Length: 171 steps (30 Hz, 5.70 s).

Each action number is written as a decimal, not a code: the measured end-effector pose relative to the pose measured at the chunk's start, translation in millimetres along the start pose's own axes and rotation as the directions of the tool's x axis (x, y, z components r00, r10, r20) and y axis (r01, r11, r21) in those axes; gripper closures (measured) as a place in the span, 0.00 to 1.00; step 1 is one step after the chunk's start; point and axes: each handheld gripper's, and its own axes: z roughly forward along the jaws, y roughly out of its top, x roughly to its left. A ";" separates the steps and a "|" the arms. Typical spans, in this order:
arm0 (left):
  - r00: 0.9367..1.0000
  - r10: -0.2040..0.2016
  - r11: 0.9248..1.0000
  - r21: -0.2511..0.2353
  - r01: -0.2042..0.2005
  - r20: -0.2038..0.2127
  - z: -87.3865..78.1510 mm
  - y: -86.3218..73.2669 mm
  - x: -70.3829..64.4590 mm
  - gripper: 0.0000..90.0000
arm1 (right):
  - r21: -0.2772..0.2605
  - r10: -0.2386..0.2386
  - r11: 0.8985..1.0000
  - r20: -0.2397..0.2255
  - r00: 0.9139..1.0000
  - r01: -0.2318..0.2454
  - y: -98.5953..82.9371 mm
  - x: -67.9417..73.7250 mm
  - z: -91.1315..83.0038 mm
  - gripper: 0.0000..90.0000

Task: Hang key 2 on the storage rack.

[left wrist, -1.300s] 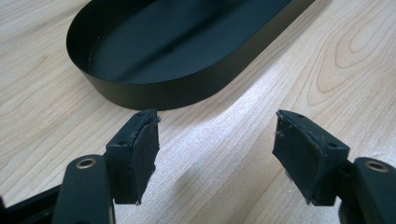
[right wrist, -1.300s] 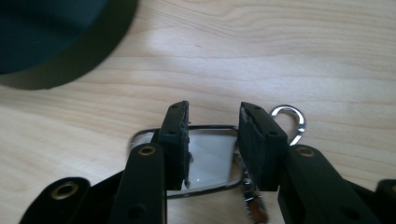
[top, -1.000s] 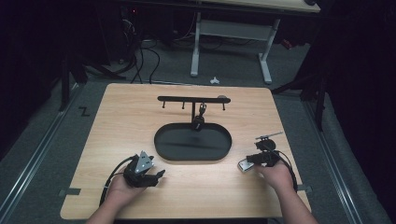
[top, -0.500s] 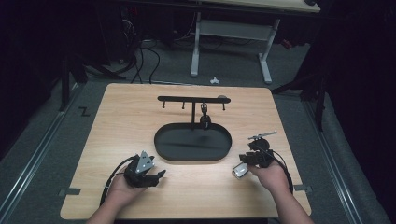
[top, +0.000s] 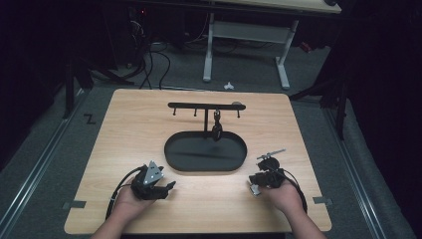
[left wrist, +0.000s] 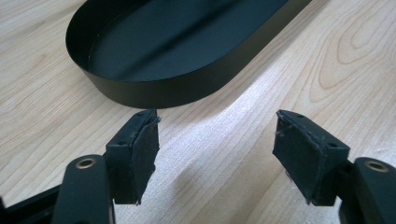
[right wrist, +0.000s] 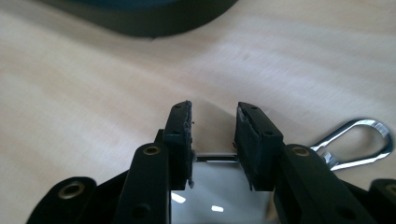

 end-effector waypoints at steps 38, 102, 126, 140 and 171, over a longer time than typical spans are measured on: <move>1.000 0.006 1.000 0.005 -0.006 0.001 1.5 0.9 -0.8 0.35 | -0.002 0.073 0.997 0.096 0.993 -0.074 1.8 -21.9 0.6 0.81; 1.000 0.011 1.000 0.008 -0.011 0.010 2.9 1.3 -1.6 0.35 | -0.020 -0.122 0.992 0.141 0.982 0.126 -8.2 2.6 -0.9 0.92; 1.000 0.012 1.000 0.009 -0.012 0.012 3.1 1.3 -1.3 0.35 | 0.029 -0.115 0.993 0.033 0.993 0.114 1.6 -6.1 -8.7 0.94; 1.000 0.011 1.000 0.010 -0.011 0.012 3.2 1.3 -1.4 0.35 | -0.027 -0.100 0.995 0.003 0.995 0.100 10.9 -10.9 -44.4 0.94; 1.000 0.010 1.000 0.007 -0.010 0.013 1.6 1.6 -0.2 0.35 | -0.077 -0.142 0.986 0.058 0.988 0.146 58.1 3.9 -97.1 0.96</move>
